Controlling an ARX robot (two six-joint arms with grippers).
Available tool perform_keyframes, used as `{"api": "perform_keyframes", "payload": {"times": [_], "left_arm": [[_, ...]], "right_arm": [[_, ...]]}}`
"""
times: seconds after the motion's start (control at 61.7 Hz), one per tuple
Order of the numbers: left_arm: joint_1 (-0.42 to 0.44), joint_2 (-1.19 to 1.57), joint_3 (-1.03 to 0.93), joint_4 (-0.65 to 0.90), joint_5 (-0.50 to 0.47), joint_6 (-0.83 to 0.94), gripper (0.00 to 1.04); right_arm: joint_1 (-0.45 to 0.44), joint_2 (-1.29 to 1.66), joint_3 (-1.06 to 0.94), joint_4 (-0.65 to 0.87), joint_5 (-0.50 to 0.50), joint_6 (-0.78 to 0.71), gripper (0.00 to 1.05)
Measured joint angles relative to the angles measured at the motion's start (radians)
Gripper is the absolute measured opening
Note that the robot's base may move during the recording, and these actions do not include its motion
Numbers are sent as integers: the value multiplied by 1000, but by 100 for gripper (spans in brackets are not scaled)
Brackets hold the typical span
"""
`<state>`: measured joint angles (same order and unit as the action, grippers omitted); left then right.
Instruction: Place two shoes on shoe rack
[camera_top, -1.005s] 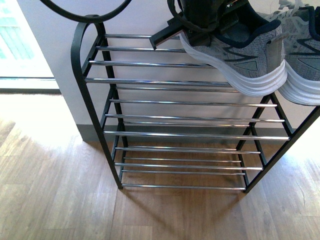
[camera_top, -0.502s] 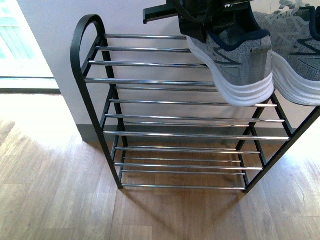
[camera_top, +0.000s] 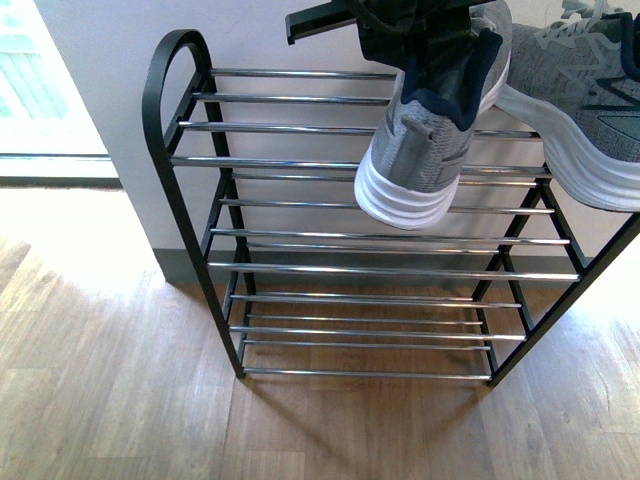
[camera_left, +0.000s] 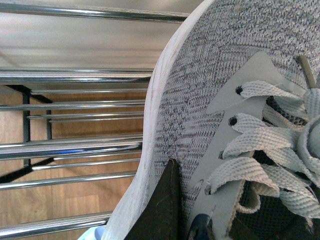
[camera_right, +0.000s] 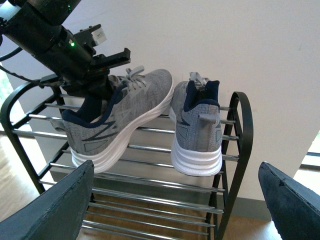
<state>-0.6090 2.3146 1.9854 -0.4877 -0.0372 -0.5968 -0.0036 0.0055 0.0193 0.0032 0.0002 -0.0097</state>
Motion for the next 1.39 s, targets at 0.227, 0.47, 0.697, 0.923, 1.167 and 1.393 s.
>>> {"api": "perform_keyframes", "payload": {"times": [0.227, 0.47, 0.697, 0.923, 1.167, 1.393], "left_arm": [[-1, 0, -18, 27, 29, -221, 2], [-25, 26, 17, 13, 39, -296, 2], [-31, 51, 58, 3, 43, -300, 2], [-29, 56, 54, 52, 82, -327, 8], [-28, 56, 51, 84, 119, -364, 55], [-27, -10, -60, 110, 192, -397, 92]], "right_arm": [[0, 0, 0, 0, 0, 0, 95], [0, 0, 0, 0, 0, 0, 95], [0, 0, 0, 0, 0, 0, 95], [0, 0, 0, 0, 0, 0, 95], [0, 0, 0, 0, 0, 0, 95], [0, 0, 0, 0, 0, 0, 95]]}}
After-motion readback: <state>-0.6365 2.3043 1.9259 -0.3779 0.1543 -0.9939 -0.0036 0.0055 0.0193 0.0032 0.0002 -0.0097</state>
